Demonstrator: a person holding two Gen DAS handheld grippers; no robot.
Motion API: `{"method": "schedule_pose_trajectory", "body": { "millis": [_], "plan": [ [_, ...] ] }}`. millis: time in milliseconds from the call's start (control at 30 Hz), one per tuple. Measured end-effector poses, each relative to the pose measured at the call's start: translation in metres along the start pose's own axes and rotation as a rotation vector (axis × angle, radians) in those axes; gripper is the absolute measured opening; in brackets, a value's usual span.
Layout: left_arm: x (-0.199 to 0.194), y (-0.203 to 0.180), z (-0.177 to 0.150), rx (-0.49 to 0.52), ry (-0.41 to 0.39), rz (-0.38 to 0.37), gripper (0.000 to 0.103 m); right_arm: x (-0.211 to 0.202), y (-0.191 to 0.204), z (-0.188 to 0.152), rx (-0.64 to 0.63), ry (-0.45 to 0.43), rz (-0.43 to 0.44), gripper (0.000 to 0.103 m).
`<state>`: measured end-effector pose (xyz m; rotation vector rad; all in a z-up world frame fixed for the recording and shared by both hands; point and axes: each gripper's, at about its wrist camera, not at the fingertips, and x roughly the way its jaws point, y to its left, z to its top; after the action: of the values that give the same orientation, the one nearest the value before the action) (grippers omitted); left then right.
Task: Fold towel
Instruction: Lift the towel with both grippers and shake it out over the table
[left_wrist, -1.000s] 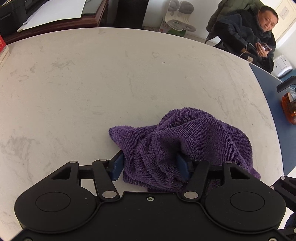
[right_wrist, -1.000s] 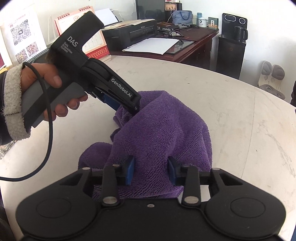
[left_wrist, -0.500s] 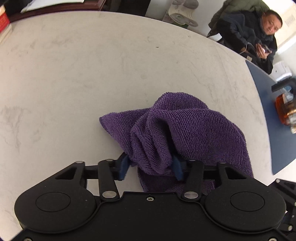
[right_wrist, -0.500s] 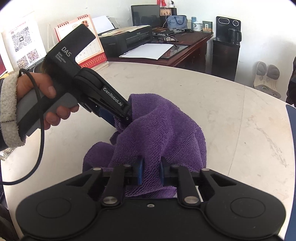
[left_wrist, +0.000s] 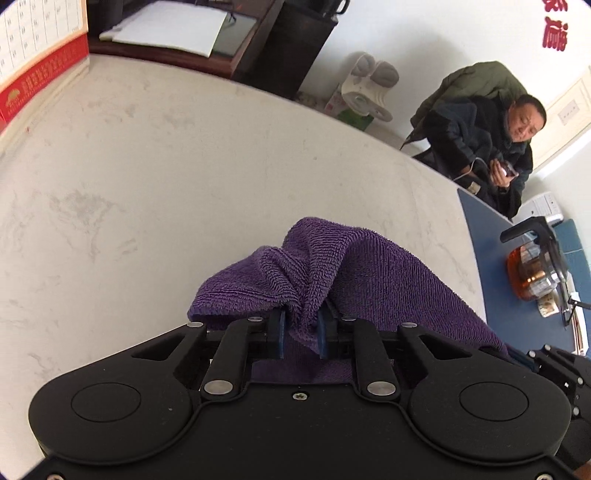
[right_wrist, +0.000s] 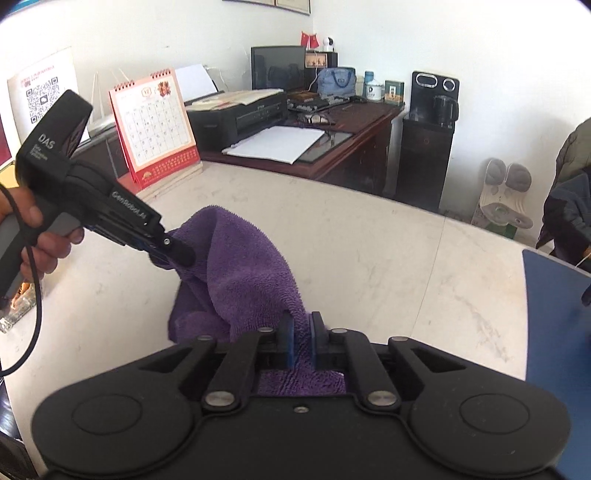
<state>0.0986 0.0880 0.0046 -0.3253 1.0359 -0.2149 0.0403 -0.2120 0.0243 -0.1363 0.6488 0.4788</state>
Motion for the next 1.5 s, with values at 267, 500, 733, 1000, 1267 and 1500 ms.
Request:
{"method": "schedule_pose_trajectory", "body": {
  "millis": [267,500,733,1000,1267,1500],
  "plan": [
    [-0.091,-0.020,0.007,0.182,-0.183,0.014,0.018,-0.060,-0.010,0.048,-0.131,-0.166,-0.077,0.007],
    [-0.040,0.004,-0.053,0.166,0.061,0.115,0.025,-0.030,-0.013,-0.024,-0.086,0.075,-0.065,0.007],
    [-0.020,0.042,-0.105,0.048,0.194,0.175,0.044,-0.001,-0.004,-0.033,-0.067,0.136,-0.002,0.012],
    [-0.036,0.047,-0.073,0.069,0.039,0.244,0.056,0.039,0.002,-0.020,-0.075,0.154,0.046,0.051],
    [0.006,0.060,-0.054,0.070,0.023,0.252,0.053,0.106,-0.006,-0.006,-0.073,0.225,0.113,0.055],
    [0.042,0.066,-0.035,0.073,0.087,0.229,0.037,0.150,0.000,-0.011,-0.078,0.284,0.176,0.055]
  ]
}}
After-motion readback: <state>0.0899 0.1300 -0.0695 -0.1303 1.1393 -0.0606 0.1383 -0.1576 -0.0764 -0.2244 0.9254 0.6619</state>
